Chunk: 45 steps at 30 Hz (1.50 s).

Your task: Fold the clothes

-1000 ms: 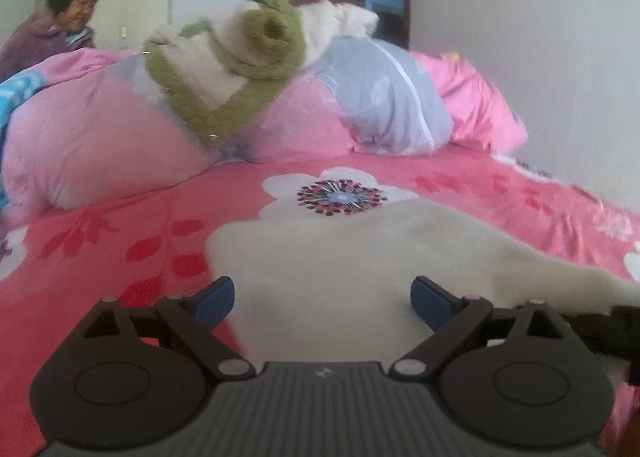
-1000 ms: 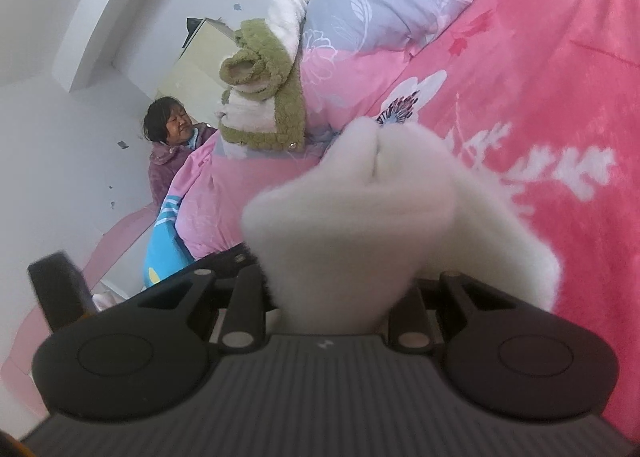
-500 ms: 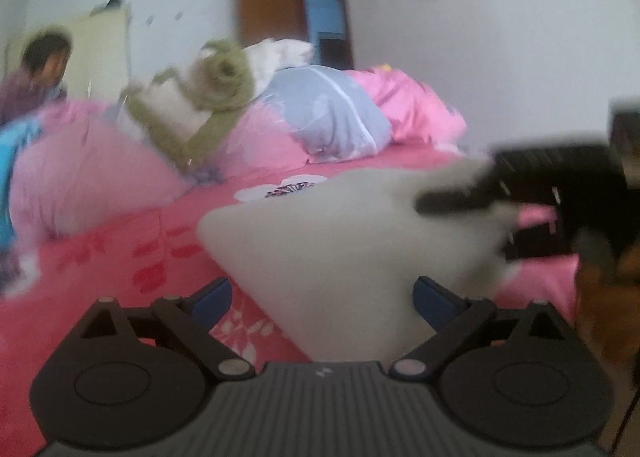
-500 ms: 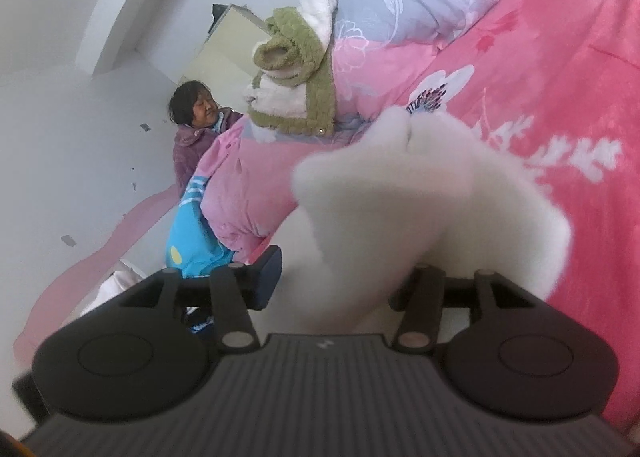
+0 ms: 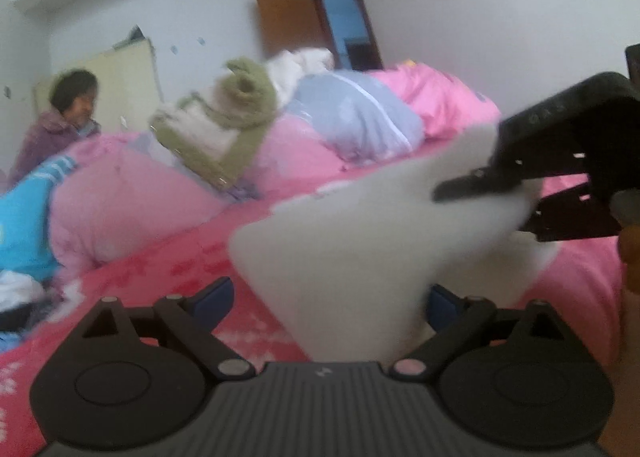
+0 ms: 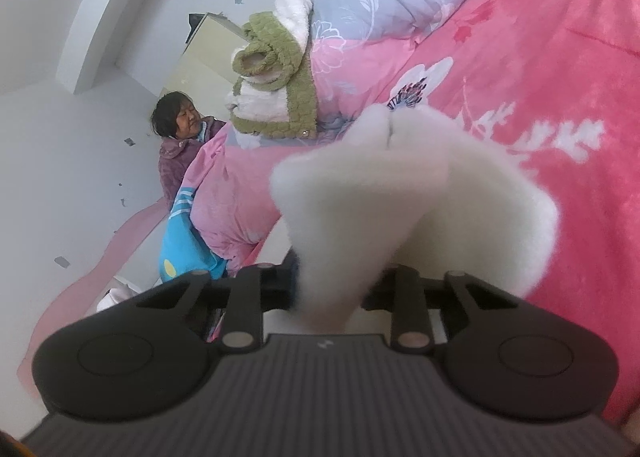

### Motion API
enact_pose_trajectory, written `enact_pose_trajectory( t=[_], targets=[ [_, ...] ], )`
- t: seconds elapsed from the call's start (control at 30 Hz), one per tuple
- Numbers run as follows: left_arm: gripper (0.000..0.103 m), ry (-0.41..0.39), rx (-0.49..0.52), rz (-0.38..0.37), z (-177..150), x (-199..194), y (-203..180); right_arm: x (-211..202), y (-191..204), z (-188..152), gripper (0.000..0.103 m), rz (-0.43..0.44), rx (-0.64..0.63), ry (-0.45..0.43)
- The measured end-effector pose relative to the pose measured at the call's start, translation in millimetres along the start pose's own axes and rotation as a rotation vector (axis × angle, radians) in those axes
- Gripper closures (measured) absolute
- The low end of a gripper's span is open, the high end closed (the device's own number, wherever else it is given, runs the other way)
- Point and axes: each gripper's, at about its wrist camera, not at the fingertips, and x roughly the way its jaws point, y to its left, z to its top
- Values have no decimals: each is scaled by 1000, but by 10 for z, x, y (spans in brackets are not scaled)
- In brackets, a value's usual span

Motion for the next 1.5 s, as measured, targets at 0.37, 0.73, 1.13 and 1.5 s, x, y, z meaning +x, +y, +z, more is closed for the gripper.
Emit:
enact_pose_trajectory(
  t=[0.37,0.73,1.13,1.5],
  targets=[
    [7,49,2,20,-145,125,6,23,88,4,82,35,3,2],
    [4,95,-8,86,-259,110,213,-10,-68,-11,87,11,56,1],
    [3,185,-251,-104,-365,186,542,-38,-377,-55,87,-3,223,33],
    [7,117,-293,-223,-551,-188,950,-471,16,163,82,-163,59,6]
  ],
)
